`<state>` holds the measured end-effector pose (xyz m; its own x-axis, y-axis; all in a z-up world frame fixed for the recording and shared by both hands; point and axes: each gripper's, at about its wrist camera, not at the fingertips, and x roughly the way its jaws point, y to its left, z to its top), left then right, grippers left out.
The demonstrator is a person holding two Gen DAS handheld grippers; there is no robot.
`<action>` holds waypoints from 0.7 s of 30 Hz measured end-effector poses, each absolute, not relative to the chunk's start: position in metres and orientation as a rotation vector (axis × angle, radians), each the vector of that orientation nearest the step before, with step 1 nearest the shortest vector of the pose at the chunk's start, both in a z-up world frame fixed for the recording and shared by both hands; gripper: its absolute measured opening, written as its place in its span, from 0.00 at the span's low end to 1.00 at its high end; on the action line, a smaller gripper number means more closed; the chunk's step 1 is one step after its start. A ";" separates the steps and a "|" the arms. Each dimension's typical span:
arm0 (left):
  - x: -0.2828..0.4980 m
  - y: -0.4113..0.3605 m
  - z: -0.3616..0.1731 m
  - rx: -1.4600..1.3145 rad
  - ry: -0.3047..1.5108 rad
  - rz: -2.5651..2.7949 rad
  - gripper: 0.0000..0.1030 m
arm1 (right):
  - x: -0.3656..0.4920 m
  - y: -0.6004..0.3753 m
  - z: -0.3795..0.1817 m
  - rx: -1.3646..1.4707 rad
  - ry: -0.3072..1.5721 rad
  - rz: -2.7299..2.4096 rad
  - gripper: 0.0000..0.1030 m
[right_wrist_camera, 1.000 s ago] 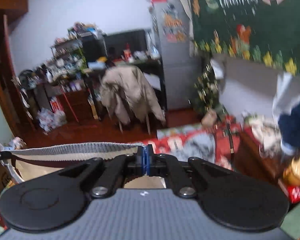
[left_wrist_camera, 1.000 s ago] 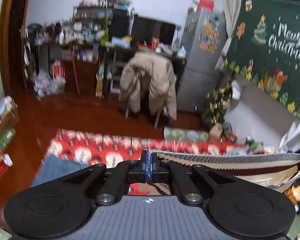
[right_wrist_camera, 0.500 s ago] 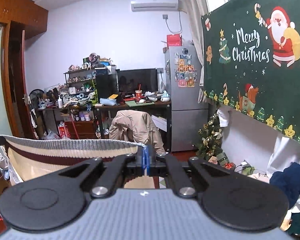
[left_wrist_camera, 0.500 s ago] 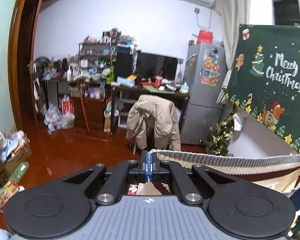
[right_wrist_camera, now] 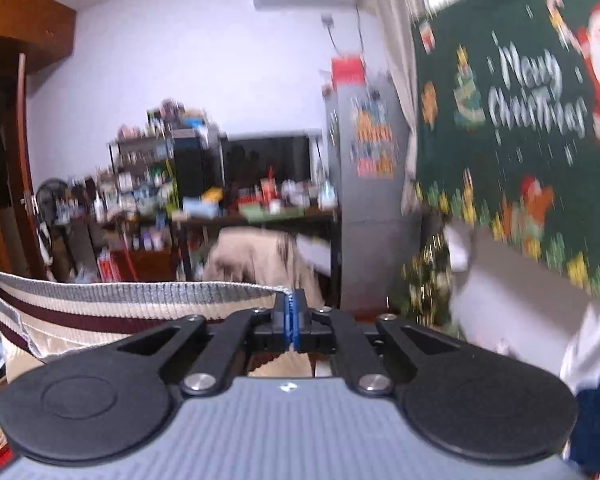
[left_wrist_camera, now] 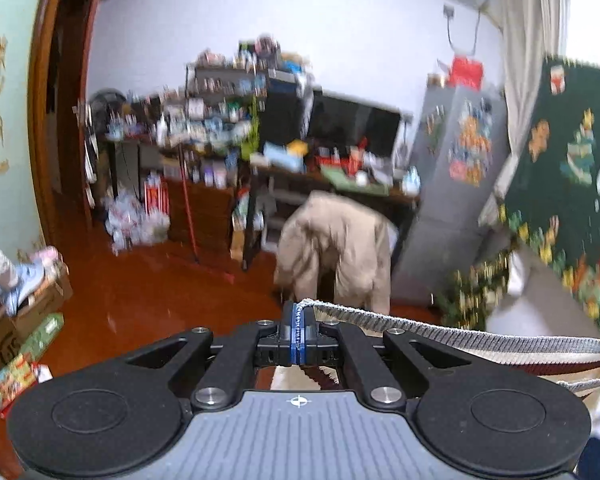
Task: Fold clothes
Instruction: 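Lower the cream sweater flat onto the blanket with both grippers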
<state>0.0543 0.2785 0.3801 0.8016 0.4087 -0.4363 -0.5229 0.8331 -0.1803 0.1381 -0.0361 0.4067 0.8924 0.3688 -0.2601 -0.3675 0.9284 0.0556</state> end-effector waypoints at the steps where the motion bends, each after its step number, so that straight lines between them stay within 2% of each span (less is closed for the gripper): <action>1: 0.054 0.278 0.394 -0.303 0.361 0.509 0.02 | 0.147 -0.032 0.421 0.013 0.245 0.387 0.01; 5: 0.035 0.270 0.414 -0.280 0.303 0.499 0.02 | 0.157 -0.032 0.466 0.021 0.150 0.414 0.01; 8: 0.013 0.255 0.393 -0.214 0.312 0.507 0.02 | 0.141 -0.041 0.464 0.015 0.125 0.441 0.01; 10: -0.003 0.245 0.363 -0.179 0.342 0.503 0.02 | 0.127 -0.050 0.444 0.018 0.137 0.454 0.01; 14: -0.040 0.222 0.281 -0.135 0.445 0.479 0.02 | 0.083 -0.074 0.362 0.003 0.222 0.460 0.01; 21: -0.116 0.197 0.102 -0.171 0.690 0.403 0.02 | -0.008 -0.108 0.173 -0.050 0.433 0.502 0.01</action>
<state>-0.1162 0.1975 0.1022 0.6977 0.3041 -0.6486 -0.4156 0.9093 -0.0207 -0.0084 -0.1081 0.1729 0.7879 0.4555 -0.4144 -0.4766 0.8772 0.0581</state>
